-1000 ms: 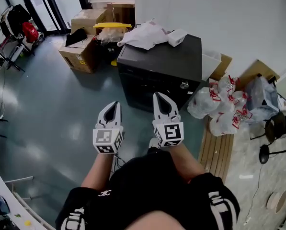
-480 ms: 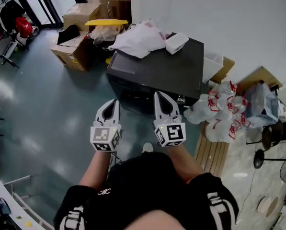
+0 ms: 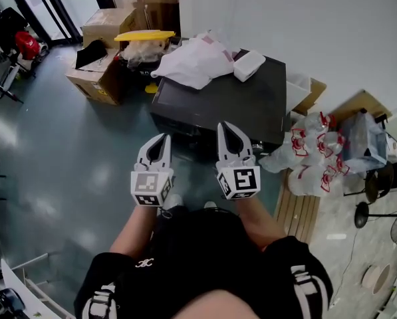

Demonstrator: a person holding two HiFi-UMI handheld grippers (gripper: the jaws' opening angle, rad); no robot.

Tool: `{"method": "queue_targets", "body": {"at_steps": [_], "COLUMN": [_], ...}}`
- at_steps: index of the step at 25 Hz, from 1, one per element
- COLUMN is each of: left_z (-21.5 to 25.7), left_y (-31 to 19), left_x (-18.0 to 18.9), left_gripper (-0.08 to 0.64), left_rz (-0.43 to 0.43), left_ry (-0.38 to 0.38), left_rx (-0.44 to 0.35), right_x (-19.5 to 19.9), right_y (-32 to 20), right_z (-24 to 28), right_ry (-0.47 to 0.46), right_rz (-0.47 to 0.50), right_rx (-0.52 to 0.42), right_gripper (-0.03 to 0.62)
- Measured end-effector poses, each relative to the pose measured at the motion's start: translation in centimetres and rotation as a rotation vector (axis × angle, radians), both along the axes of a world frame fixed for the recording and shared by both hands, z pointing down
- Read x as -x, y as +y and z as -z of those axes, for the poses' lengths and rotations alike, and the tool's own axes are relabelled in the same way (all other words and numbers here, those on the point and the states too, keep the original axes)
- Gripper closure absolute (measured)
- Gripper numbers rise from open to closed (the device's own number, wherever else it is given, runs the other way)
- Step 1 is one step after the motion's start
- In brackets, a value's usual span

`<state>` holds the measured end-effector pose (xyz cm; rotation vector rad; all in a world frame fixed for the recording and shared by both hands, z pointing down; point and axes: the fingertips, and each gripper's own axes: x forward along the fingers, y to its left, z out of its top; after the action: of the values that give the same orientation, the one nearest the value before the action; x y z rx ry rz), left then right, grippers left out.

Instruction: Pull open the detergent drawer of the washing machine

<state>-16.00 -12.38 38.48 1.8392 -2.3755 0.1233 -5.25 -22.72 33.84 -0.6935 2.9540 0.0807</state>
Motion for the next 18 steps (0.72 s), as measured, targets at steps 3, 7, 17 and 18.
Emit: {"method": "queue_targets", "body": {"at_steps": [3, 7, 17, 18], "left_z": [0.7, 1.7, 1.9, 1.7], "left_y": [-0.2, -0.7, -1.7, -1.6], "left_x": [1.4, 2.5, 3.7, 3.8], "left_gripper": [0.558, 0.558, 0.181, 0.181], "left_rz": [-0.016, -0.024, -0.074, -0.083], "left_ry": [-0.01, -0.014, 0.143, 0.157], "left_rx": [-0.016, -0.047, -0.11, -0.114], "right_x": [1.2, 2.0, 2.3, 2.4], "right_y": [-0.1, 0.0, -0.5, -0.5], "right_z": [0.2, 0.5, -0.5, -0.6], "right_ry": [-0.003, 0.001, 0.05, 0.054], "right_rz": [-0.025, -0.028, -0.068, -0.068], "right_rx": [-0.001, -0.015, -0.017, -0.016], "right_gripper": [0.589, 0.589, 0.589, 0.589]}}
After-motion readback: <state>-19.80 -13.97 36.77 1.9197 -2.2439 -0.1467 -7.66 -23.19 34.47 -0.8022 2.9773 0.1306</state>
